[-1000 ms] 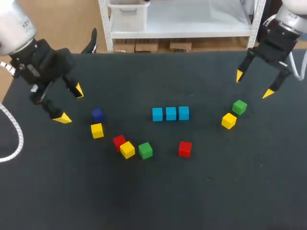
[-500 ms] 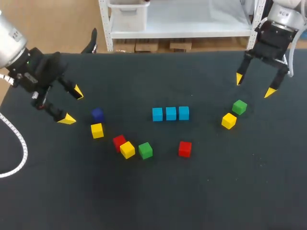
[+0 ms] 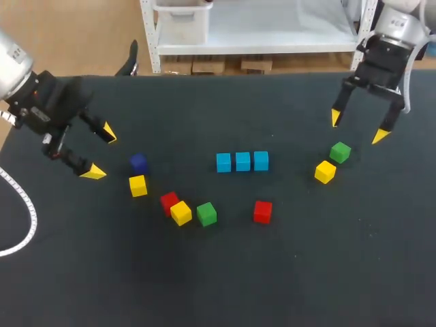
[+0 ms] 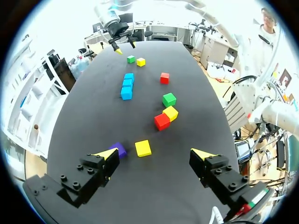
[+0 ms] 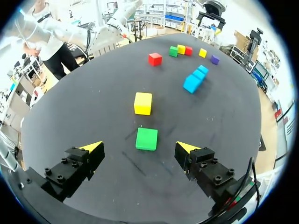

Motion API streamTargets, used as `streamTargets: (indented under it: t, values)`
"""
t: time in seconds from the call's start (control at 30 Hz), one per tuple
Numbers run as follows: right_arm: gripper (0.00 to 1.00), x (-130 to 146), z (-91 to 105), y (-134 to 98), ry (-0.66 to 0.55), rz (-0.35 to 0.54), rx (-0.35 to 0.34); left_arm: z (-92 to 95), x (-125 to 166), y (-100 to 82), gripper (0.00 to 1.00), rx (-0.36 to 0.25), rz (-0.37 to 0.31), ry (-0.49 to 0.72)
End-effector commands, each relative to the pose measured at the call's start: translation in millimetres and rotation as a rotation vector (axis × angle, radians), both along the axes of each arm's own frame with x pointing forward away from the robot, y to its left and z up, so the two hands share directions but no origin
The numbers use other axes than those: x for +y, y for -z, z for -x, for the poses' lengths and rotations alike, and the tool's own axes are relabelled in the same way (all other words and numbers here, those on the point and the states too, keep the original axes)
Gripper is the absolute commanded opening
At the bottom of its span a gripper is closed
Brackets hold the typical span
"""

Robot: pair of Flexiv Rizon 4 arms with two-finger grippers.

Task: Place the blue cubes, place green cubes on the blue cubes, place the yellow cubes on the green cubes, then place the red cubes on the yellow cubes, and place purple cube on the red cubes.

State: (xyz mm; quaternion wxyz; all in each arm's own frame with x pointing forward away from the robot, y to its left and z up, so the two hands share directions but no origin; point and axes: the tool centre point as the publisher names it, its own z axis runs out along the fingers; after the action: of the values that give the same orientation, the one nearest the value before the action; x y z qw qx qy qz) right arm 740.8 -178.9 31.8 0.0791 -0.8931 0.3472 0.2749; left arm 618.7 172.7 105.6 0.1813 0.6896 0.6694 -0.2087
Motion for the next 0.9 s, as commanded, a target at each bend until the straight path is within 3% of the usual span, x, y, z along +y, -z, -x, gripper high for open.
streamTargets:
  t: [0.03, 0.27, 0.83, 0.9]
  values:
    - [1.00, 1, 9.3, 2, 0.015, -0.007, -0.006, 0.6, 1, 0.3, 1.00, -0.003, 0.003, 0.001]
    - [1.00, 3, 20.9, 18, 0.037, -0.014, -0.025, 0.6, 1, 0.3, 1.00, -0.003, 0.003, 0.001]
    - [1.00, 10, 22.5, 34, 0.154, -0.028, -0.087, 0.6, 1, 0.3, 1.00, -0.003, 0.003, 0.001]
    - [0.96, 11, 22.0, 35, 0.166, -0.031, -0.095, 0.6, 1, 0.3, 1.00, -0.003, 0.003, 0.001]
